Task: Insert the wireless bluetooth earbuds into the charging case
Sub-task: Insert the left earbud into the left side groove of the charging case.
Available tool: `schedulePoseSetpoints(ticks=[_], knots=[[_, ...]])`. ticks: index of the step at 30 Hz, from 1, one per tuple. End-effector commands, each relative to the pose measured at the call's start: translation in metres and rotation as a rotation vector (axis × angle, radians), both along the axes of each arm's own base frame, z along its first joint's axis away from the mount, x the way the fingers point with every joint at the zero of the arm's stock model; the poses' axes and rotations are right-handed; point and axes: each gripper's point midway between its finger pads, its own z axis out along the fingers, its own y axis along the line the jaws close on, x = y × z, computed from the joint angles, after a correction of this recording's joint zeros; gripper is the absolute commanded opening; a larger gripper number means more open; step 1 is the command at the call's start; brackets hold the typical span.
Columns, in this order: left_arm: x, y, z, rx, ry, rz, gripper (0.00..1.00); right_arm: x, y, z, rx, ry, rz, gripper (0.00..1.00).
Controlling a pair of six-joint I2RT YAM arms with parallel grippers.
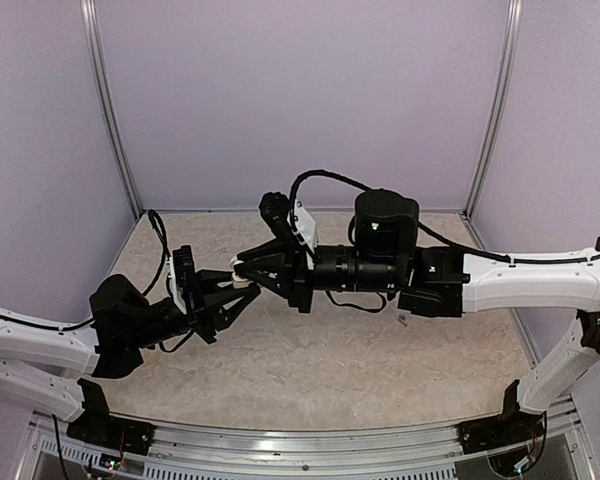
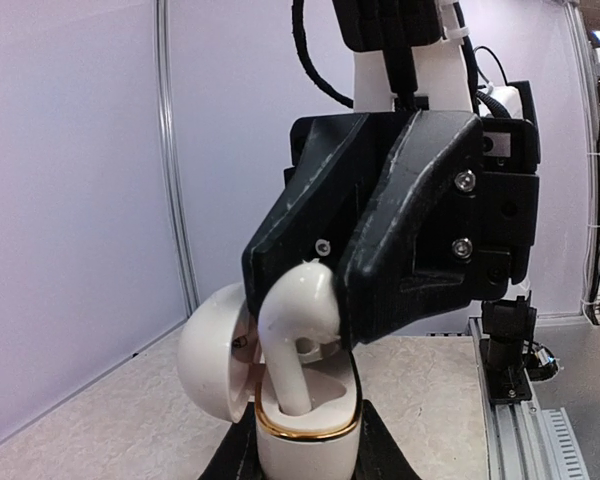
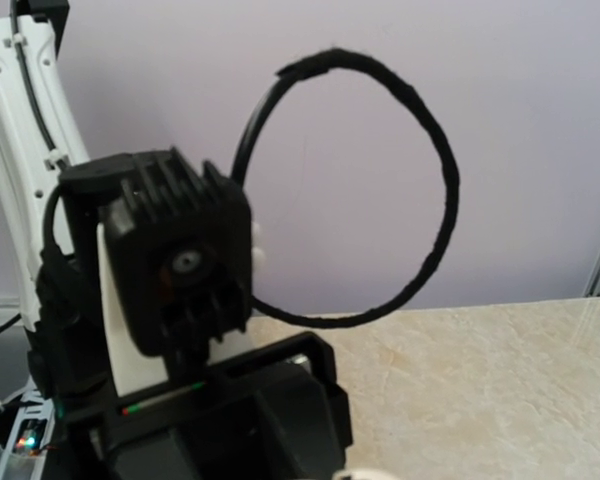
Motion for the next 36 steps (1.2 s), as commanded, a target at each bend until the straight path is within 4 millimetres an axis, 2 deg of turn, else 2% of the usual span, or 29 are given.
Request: schedulePoseSetpoints(ticks=[1,13,24,36], knots=[[-0.004,0.004,0.014,-0.041,-0.043,0.007,0.04,-0.003,0.006,0.004,0.023,0.005,0.007,0.08],[-0.005,0.007,0.017,-0.053,-0.045,0.009,0.04,0.001,0.006,-0.006,-0.005,0.043,-0.015,0.11],[-0.005,0.009,0.018,-0.062,-0.043,0.006,0.04,-0.008,0.005,-0.015,-0.034,0.018,0.036,0.11],[-0.005,0.012,0.021,-0.078,-0.038,0.006,0.04,-0.009,0.007,-0.030,-0.069,0.008,0.043,0.12]])
